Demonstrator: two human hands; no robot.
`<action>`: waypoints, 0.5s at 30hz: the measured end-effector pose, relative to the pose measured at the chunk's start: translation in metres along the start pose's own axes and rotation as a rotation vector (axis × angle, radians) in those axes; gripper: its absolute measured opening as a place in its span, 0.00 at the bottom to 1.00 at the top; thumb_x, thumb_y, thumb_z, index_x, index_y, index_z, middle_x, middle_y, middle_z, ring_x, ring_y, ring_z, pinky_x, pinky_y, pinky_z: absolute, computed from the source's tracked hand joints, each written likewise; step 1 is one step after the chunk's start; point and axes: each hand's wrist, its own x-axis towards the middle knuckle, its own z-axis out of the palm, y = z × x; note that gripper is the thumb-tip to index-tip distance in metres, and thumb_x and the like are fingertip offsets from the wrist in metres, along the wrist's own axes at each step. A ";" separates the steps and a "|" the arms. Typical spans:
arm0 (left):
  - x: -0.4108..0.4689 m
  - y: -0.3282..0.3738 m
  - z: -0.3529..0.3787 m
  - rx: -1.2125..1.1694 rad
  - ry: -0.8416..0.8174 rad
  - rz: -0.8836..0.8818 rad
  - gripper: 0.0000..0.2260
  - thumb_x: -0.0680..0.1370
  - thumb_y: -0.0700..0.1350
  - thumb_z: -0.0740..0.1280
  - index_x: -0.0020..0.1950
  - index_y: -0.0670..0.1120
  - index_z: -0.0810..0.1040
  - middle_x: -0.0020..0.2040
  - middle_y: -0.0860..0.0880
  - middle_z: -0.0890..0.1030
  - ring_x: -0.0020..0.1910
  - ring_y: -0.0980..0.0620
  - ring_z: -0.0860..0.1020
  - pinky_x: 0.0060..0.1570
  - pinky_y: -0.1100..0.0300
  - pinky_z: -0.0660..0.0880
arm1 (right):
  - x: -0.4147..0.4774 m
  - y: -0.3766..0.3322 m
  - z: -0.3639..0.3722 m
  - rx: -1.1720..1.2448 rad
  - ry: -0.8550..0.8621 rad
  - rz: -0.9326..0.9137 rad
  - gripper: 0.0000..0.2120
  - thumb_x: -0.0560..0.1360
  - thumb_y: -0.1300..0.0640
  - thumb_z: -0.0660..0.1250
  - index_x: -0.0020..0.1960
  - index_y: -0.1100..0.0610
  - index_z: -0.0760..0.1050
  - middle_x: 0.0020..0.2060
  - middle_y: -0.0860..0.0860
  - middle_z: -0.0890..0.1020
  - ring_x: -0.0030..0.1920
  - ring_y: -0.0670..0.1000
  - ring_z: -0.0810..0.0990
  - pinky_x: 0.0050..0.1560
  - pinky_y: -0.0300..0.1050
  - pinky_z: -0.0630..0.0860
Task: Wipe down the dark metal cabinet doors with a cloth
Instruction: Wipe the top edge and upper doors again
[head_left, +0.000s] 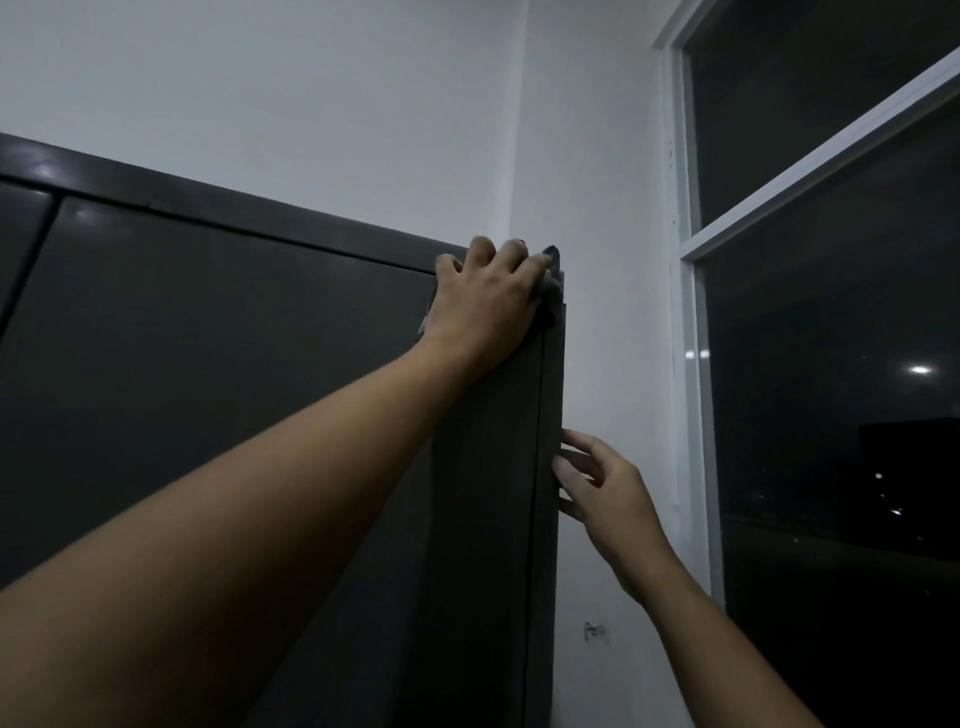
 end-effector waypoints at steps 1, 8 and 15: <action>-0.003 0.001 0.001 -0.001 0.008 0.024 0.20 0.83 0.55 0.55 0.74 0.55 0.66 0.71 0.51 0.69 0.67 0.43 0.65 0.57 0.44 0.64 | 0.000 0.001 -0.001 0.000 -0.009 0.011 0.14 0.82 0.56 0.64 0.65 0.45 0.75 0.55 0.47 0.84 0.55 0.47 0.83 0.55 0.46 0.82; -0.064 0.010 0.006 -0.041 -0.178 0.432 0.21 0.80 0.58 0.57 0.73 0.60 0.66 0.72 0.54 0.69 0.70 0.47 0.65 0.62 0.46 0.66 | 0.000 -0.002 -0.016 0.087 0.020 0.084 0.22 0.79 0.72 0.57 0.63 0.51 0.76 0.50 0.50 0.87 0.51 0.49 0.85 0.57 0.48 0.80; -0.140 0.011 0.000 -0.067 -0.321 0.584 0.21 0.80 0.57 0.58 0.74 0.63 0.64 0.72 0.57 0.69 0.69 0.49 0.66 0.61 0.47 0.67 | 0.006 -0.028 -0.012 0.029 0.142 -0.026 0.11 0.81 0.58 0.61 0.60 0.50 0.78 0.52 0.52 0.85 0.53 0.50 0.84 0.60 0.50 0.79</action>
